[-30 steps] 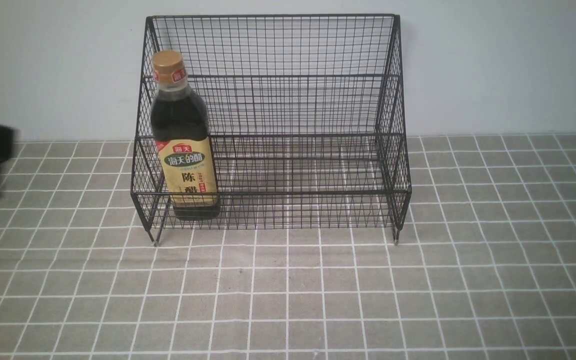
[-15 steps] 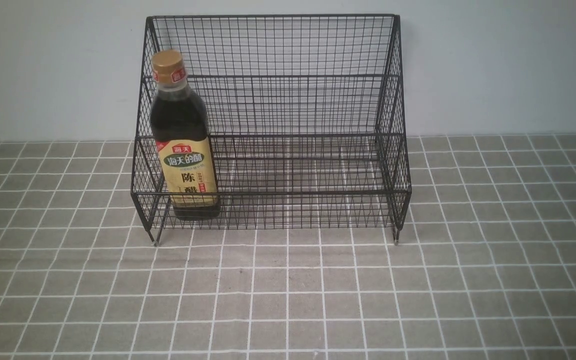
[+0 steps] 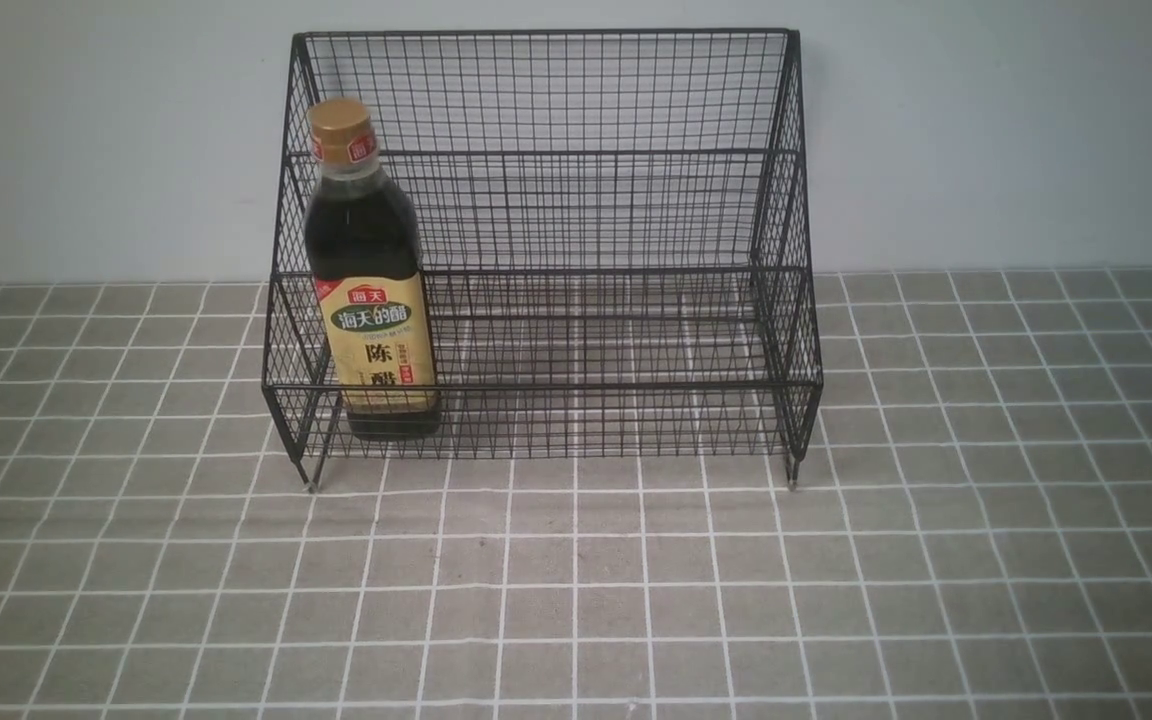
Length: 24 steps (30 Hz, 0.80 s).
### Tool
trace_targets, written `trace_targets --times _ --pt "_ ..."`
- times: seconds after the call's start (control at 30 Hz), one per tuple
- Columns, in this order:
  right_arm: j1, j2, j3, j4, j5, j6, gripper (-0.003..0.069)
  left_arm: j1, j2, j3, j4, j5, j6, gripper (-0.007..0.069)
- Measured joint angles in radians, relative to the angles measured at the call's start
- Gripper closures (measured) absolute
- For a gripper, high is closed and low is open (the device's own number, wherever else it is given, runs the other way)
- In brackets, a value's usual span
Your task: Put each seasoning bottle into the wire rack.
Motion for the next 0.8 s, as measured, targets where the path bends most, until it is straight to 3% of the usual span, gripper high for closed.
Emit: trace_targets --times 0.27,0.43,0.6,0.8 --pt "0.000 0.000 0.000 0.000 0.000 0.000 0.0673 0.050 -0.071 0.337 0.021 -0.319 0.044 0.0631" --pt "0.000 0.000 0.000 0.000 0.000 0.000 0.0673 0.169 -0.198 0.784 0.023 -0.595 0.118 0.0631" --pt "0.000 0.000 0.000 0.000 0.000 0.000 0.0673 0.220 -0.270 0.992 0.027 -0.645 0.121 0.0631" --pt "0.000 0.000 0.000 0.000 0.000 0.000 0.0673 0.227 -0.283 1.079 0.023 -0.618 0.121 0.0631"
